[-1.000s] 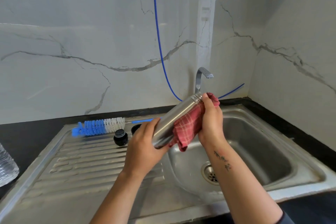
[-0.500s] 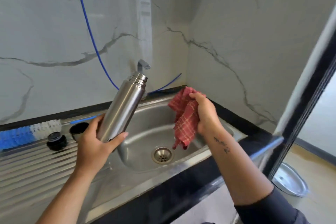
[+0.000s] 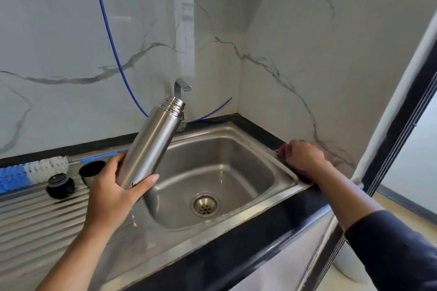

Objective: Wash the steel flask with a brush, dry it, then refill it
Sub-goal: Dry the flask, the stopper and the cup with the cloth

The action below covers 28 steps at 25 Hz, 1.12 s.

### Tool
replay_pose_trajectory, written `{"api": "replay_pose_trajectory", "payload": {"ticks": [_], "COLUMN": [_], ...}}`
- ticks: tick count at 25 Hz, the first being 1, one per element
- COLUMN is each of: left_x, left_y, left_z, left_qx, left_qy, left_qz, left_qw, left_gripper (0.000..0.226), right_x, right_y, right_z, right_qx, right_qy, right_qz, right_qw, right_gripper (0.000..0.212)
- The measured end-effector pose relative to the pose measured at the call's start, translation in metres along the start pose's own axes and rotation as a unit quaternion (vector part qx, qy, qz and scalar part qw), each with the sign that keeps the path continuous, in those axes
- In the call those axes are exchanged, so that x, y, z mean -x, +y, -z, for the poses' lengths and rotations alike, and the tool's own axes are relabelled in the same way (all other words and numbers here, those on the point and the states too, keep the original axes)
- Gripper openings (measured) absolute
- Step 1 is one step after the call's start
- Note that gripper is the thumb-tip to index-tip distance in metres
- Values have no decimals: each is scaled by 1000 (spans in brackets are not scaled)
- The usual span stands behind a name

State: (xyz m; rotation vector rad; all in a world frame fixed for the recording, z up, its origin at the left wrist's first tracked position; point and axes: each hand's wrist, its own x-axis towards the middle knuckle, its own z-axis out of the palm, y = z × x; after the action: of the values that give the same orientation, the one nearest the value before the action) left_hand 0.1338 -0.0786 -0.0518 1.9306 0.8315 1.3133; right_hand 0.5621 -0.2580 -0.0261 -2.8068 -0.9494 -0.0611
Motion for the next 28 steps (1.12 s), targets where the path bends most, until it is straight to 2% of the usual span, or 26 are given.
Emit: {"api": "replay_pose_trajectory", "payload": {"ticks": [3,7,11,14,18,20,22,24,28], "left_x": [1,3,4,3,3,2,2,1,0], "left_y": [0,-2,-2,-1,-4,-3,-2,-2,-4], "left_z": [-1,-3,-4,-4,-4,-4,-5,-5,-1], "left_qx": [-1,-8,-15,-10,10,19,27,34,37], "left_qy": [-7,-11,-13,-10,-3,-2,1,10,29], "left_qz": [4,13,17,25,33,38,41,48,62], "left_qw": [1000,1000,1000,1000,999,999,999,998,997], "left_gripper": [61,70,67,66,69,69,72,69,65], "right_x": [6,13,11,10,9,16,30,50,93], "right_y": [-6,2,13,14,5,-20,-55,-99,-200], "right_z": [-40,-55,-49,-52,-40,-27,-19,-13,-1], "right_qx": [-13,32,87,68,43,34,-27,-175,-434], "right_qy": [36,71,122,150,92,100,135,143,33], "right_qz": [-41,-3,-58,-40,-58,-65,-12,76,222], "right_qw": [998,997,987,986,993,992,990,971,873], "right_gripper": [32,48,38,32,30,30,34,32,22]}}
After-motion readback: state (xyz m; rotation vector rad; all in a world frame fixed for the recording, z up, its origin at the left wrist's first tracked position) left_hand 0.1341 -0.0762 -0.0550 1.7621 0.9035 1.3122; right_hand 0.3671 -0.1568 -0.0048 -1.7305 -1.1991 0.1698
